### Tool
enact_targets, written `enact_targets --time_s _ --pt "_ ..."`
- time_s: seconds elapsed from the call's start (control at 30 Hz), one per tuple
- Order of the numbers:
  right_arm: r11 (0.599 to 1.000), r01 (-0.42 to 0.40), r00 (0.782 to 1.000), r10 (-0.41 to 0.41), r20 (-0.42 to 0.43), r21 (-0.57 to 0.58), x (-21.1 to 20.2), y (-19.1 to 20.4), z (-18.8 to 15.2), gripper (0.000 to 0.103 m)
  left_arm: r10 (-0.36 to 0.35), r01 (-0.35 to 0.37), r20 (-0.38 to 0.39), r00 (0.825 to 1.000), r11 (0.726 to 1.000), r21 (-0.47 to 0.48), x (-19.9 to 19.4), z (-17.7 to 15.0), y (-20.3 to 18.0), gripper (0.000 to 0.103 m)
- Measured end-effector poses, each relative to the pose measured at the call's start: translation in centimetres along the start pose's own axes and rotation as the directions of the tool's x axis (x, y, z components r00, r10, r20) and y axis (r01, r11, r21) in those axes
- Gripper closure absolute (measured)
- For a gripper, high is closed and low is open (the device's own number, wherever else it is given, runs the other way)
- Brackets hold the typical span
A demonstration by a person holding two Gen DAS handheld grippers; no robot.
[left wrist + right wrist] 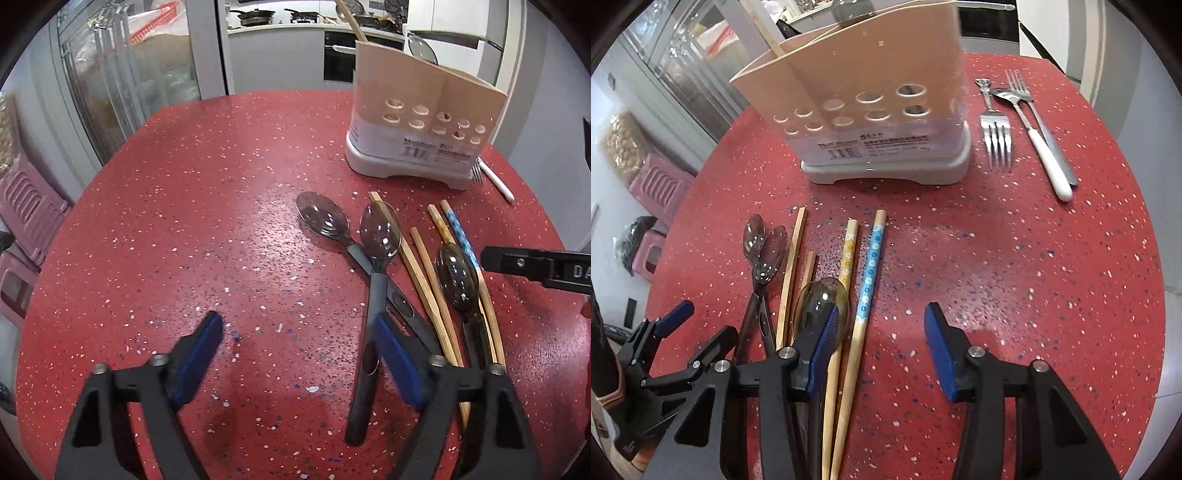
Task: Organize utensils
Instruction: 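Grasp the blue-patterned chopstick with the right tool while the left grasps a dark spoon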
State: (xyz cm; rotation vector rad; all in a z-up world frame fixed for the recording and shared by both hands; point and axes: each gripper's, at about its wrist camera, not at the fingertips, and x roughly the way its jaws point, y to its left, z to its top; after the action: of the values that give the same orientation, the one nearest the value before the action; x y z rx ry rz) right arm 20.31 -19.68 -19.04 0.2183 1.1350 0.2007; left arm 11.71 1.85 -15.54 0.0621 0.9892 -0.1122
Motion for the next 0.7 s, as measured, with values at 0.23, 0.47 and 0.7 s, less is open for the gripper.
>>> enact_targets --time_s 0.23,0.47,0.7 --pt "0.997 0.065 0.998 -0.066 -0.016 -0.047 1.5 1.5 0.6 0.065 -0.011 0.011 -0.015 1.000 1.000 0.013 0.4 0.6 -0.6 0.005" --pt "0.984 0.137 0.989 -0.141 -0.032 -0.113 2.2 3.1 1.3 0.071 -0.034 0.036 -0.050 0.998 0.998 0.045 0.9 1.2 -2.1 0.017" --pt "0.959 0.186 0.977 -0.205 -0.066 -0.215 2.4 4.5 1.3 0.074 -0.047 0.051 -0.077 0.996 0.997 0.051 1.5 2.1 -2.2 0.017"
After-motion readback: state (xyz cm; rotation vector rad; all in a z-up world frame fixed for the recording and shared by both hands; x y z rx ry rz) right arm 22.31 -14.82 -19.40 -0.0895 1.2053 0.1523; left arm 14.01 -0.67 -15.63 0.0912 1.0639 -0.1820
